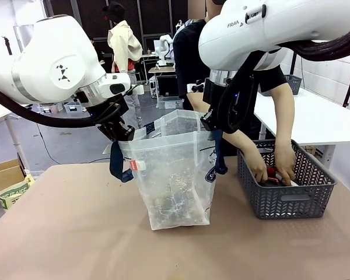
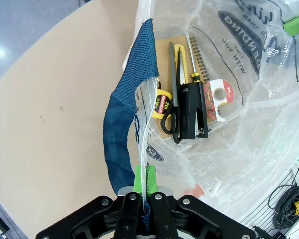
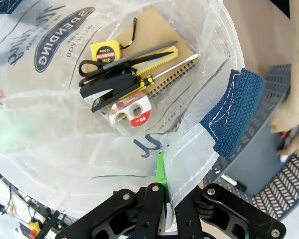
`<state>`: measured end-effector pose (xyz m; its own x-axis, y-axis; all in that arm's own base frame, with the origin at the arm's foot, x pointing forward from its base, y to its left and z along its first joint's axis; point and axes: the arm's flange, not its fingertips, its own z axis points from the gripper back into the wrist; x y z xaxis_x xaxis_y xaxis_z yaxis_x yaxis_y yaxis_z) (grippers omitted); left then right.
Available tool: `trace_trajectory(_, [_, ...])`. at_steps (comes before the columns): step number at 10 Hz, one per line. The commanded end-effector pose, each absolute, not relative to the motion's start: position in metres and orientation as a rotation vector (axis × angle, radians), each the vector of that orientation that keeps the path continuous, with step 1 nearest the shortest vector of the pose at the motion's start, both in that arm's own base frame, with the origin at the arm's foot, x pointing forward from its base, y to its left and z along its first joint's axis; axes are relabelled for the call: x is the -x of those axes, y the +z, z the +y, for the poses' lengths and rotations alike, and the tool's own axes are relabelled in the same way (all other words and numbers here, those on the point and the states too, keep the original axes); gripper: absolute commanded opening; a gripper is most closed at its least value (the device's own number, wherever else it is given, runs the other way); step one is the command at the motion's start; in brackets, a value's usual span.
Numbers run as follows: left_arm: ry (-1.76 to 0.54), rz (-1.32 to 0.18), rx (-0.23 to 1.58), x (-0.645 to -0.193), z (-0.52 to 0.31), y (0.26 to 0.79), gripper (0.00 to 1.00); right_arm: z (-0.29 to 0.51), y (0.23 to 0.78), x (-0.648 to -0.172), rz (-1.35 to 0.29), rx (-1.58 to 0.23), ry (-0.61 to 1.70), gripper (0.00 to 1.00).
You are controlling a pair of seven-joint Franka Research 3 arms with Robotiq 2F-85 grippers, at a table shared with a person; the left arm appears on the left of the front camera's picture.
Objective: Transfer purchased items from the store into the shopping bag.
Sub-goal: Move the Reusable shopping bag to the right side of the table.
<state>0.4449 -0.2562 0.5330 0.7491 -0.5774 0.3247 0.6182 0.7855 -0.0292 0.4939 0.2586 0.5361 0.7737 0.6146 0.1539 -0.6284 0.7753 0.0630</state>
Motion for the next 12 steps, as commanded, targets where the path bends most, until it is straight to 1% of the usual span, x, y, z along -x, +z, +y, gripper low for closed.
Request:
trace_trajectory(1, [-0.646,-0.310,0.139,-0.4445,-0.2554,0.5343,0.00,0.2581,0.5376,-0.4939,-0.133,-0.112,0.673,0.00])
trace_trajectory(12, [-0.646,-0.310,0.139,-0.4445,-0.2554,0.5343,0.00,0.2581,0.5376,-0.4939,-0.133,-0.112,0.673,0.00])
